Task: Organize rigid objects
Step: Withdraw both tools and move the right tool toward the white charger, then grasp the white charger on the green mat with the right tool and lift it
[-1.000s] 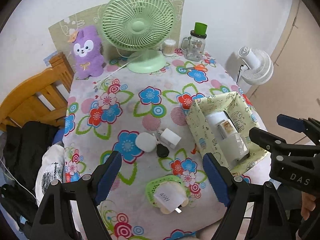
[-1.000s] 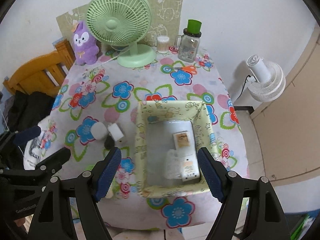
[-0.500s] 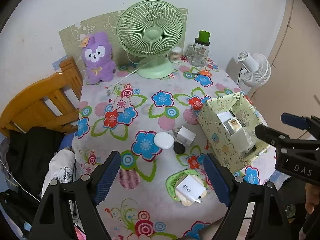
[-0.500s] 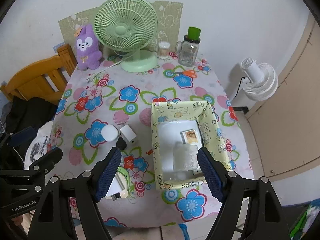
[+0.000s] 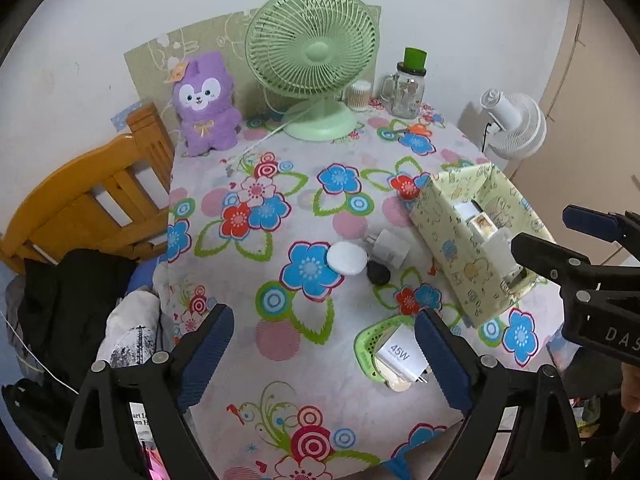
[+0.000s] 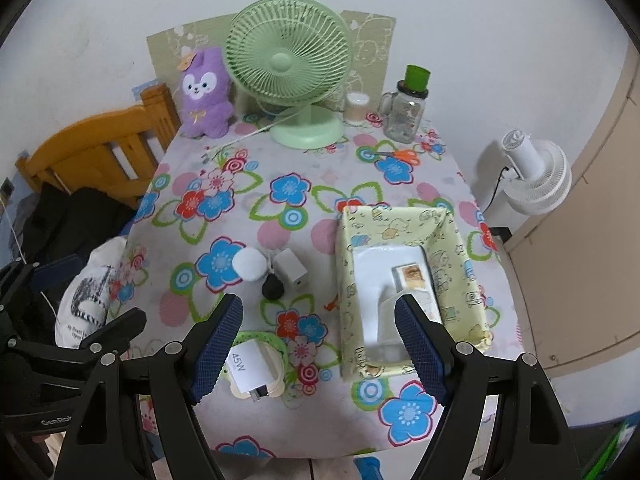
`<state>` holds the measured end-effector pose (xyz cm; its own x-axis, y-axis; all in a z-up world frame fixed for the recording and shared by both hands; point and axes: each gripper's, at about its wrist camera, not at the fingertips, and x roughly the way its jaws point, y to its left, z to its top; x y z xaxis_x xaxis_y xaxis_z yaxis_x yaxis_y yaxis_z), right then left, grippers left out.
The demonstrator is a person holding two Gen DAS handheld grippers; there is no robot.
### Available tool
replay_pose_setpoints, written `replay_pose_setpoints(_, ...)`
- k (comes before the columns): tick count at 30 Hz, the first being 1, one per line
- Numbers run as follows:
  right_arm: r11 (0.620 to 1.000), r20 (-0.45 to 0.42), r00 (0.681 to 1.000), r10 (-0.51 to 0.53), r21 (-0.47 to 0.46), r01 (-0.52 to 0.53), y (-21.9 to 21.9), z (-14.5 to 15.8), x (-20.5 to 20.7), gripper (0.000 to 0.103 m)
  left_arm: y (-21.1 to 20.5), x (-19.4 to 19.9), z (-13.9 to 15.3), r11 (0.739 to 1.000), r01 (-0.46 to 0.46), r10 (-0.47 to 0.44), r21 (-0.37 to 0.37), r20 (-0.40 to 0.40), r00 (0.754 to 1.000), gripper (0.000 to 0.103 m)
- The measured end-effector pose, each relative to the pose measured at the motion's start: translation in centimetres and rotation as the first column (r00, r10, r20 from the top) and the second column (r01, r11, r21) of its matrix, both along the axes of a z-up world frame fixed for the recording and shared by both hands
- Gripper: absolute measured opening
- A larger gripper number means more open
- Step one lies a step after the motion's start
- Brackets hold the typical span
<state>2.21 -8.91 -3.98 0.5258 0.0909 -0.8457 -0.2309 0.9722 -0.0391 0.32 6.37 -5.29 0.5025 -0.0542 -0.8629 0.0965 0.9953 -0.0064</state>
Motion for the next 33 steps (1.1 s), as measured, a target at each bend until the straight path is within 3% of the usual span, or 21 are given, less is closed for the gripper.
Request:
replay_pose_setpoints(20,0.993,-0.107,0.987,0.118,0.041,-0.114,2.7,-7.4,-0.3,0.081,-0.8,-0.1,-7.8,0.994,0.107,-0.107,-0.006,-0.109,0.988,0.093)
replay_pose_setpoints(26,0.993,-0.148,0.983,0.112,0.066,-0.103,3.2,-9.8,-0.2,0.081,-0.7,-0.3,-9.8,0.993,0.113,-0.118,-0.04,-0.144,0.983,0.093)
replay_pose_setpoints(33,0.993,-0.209,0.971,0.115,0.051,-0.106,3.7,-12.9,0.1,0.081,-0.4,-0.3,-12.1,0.994,0.102,-0.105,-0.024,-0.169,0.98,0.093)
